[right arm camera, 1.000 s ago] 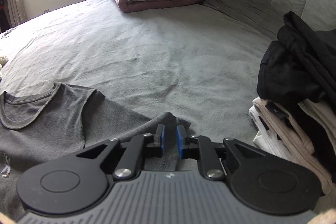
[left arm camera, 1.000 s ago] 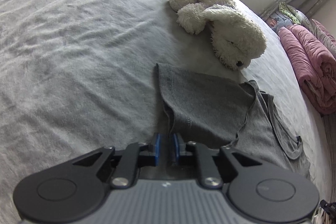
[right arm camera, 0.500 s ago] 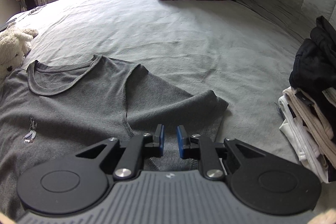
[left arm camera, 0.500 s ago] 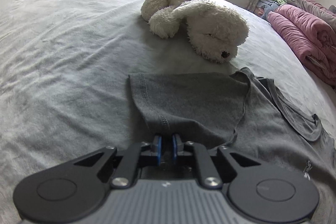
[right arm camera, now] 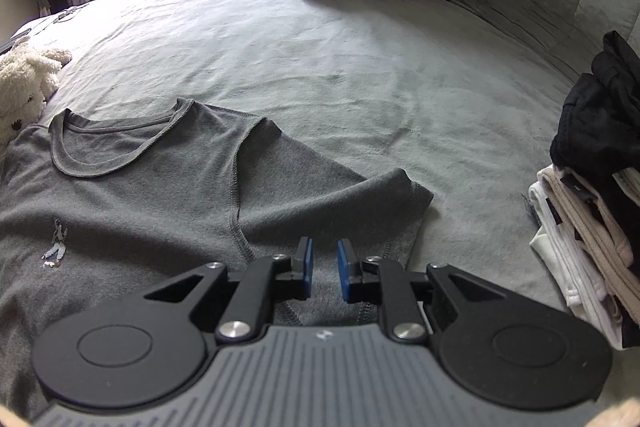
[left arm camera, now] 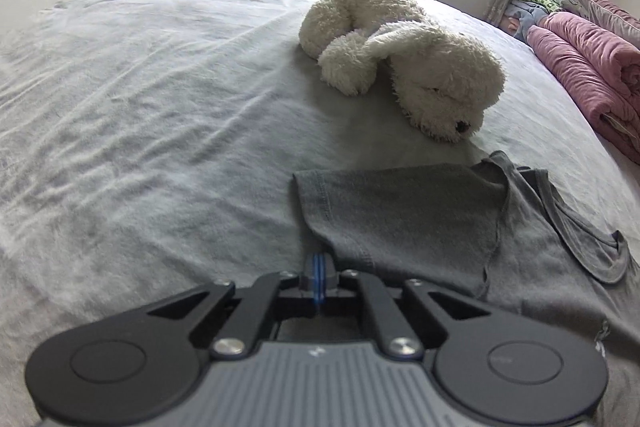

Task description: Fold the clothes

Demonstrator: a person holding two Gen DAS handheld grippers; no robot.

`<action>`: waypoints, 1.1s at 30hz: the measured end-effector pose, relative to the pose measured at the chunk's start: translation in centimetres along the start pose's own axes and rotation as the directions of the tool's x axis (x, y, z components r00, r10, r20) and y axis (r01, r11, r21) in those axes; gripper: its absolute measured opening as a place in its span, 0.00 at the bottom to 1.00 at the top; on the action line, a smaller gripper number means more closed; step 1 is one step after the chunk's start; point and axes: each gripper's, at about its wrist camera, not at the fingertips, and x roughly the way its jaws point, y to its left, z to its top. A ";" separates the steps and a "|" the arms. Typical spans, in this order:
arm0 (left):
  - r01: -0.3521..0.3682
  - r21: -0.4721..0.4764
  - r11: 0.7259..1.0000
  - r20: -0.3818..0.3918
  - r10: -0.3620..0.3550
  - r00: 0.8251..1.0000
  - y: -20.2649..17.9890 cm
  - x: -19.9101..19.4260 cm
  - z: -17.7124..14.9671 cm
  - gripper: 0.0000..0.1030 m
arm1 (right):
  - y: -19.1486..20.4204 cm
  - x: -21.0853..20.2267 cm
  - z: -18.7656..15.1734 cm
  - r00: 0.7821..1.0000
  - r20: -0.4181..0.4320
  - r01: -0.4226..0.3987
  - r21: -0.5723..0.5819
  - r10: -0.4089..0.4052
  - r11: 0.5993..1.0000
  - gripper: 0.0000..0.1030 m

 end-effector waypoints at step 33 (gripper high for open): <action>0.316 -0.015 0.949 -0.196 -0.313 0.929 1.5 -8.9 -11.0 0.38 | 4.9 -7.8 -5.2 0.990 0.108 -0.072 -0.179 0.093 0.981 0.36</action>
